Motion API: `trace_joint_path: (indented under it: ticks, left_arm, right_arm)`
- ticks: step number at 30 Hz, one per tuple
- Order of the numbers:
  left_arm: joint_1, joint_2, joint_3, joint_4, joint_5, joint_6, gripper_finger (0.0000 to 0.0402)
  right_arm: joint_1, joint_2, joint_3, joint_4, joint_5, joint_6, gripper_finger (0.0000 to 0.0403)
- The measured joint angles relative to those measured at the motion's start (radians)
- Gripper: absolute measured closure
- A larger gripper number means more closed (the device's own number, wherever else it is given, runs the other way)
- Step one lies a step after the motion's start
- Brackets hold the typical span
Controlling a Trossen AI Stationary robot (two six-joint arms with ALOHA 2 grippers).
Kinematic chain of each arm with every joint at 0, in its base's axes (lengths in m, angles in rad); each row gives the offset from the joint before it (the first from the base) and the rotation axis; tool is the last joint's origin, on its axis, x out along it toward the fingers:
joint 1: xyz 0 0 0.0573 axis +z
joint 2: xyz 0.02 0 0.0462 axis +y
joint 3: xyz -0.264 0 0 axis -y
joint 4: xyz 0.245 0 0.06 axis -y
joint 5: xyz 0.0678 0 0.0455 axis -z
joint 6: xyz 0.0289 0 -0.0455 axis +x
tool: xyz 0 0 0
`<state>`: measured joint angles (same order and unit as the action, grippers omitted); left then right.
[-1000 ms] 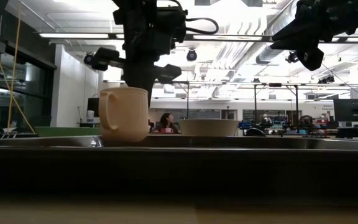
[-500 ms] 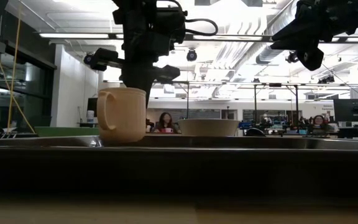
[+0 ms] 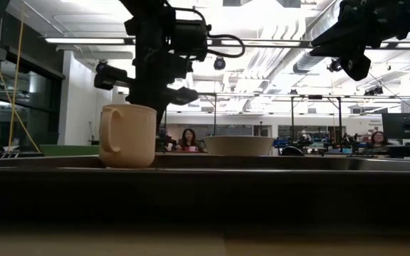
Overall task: Set up tray
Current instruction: Put the yellow mug on the brown tray
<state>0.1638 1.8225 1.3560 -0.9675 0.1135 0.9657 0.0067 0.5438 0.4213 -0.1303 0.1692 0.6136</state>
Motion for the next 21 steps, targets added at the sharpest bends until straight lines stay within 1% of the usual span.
trace_joint_path:
  ticks: [5, 9, 21]
  left_arm:
    - [0.000, 0.000, 0.000, 0.008, -0.003, -0.002, 0.0360]
    - [0.000, 0.000, 0.000, 0.009, -0.003, -0.003, 0.0361]
    - [0.000, 0.000, 0.001, 0.014, -0.003, -0.013, 0.0319]
  right_arm:
    - [0.000, 0.000, 0.000, 0.000, 0.000, 0.000, 0.0345]
    - [0.000, 0.000, 0.000, 0.000, 0.000, 0.000, 0.0346]
    - [0.000, 0.000, 0.000, 0.000, 0.000, 0.011, 0.0345]
